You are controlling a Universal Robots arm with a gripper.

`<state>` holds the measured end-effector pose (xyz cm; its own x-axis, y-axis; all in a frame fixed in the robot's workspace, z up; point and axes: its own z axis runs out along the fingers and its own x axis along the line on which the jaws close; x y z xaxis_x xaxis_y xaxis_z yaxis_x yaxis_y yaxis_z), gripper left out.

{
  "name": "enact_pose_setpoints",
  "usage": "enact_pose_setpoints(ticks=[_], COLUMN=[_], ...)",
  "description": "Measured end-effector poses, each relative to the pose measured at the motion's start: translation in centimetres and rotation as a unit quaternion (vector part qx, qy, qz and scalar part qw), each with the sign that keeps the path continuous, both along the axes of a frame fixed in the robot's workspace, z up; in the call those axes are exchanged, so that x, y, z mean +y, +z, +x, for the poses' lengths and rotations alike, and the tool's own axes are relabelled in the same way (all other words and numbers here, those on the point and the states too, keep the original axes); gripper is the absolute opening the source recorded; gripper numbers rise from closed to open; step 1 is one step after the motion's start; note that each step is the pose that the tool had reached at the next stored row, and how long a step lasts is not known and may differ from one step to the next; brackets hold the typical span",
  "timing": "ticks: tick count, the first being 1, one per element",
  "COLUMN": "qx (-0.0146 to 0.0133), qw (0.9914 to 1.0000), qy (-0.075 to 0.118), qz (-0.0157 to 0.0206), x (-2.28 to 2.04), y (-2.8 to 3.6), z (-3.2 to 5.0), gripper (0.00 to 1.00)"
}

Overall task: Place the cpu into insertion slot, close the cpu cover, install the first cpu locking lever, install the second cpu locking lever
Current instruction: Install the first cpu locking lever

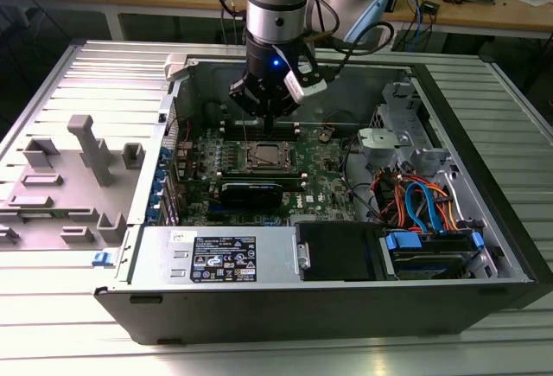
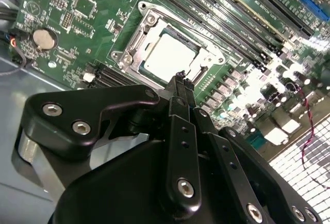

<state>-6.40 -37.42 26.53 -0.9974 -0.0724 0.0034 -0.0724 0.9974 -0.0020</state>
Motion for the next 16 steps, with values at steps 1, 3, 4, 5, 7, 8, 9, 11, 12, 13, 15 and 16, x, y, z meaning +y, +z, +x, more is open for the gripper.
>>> enact_pose_setpoints(ticks=[1, 3, 4, 5, 7, 8, 9, 11, 12, 13, 15, 16], qx=[-0.0003, -0.0009, -0.0011, -0.0016, -0.0025, -0.0032, -0.0034, -0.0036, -0.0037, -0.0037, -0.0037, -0.0038], qw=[1.00000, 1.00000, 1.00000, 1.00000, 1.00000, 0.99999, 0.99999, 0.99999, 0.99999, 0.99999, 0.99996, 0.99993], qy=[0.000, 0.000, 0.000, 0.000, 0.000, 0.000, 0.000, -0.001, -0.001, -0.004, -0.009, -0.011], qz=[0.0001, 0.0000, 0.0001, 0.0000, 0.0001, 0.0001, 0.0001, 0.0001, 0.0001, 0.0001, 0.0001, 0.0001], x=[0.00, 0.00, 0.00, -0.01, -0.01, 0.00, -0.01, 0.00, 0.00, 0.00, 0.00, -0.01], y=[-0.01, 0.00, 0.00, 0.00, 0.00, 0.00, 0.00, 0.00, 0.00, 0.01, 0.00, 0.00], z=[-0.09, -0.56, -0.72, -1.02, -1.37, -1.64, -1.77, -2.02, -2.10, -2.19, -2.24, -2.32], gripper=[0.11, 0.11, 0.11, 0.11, 0.11, 0.11, 0.11, 0.11, 0.11, 0.11, 0.11, 0.11])
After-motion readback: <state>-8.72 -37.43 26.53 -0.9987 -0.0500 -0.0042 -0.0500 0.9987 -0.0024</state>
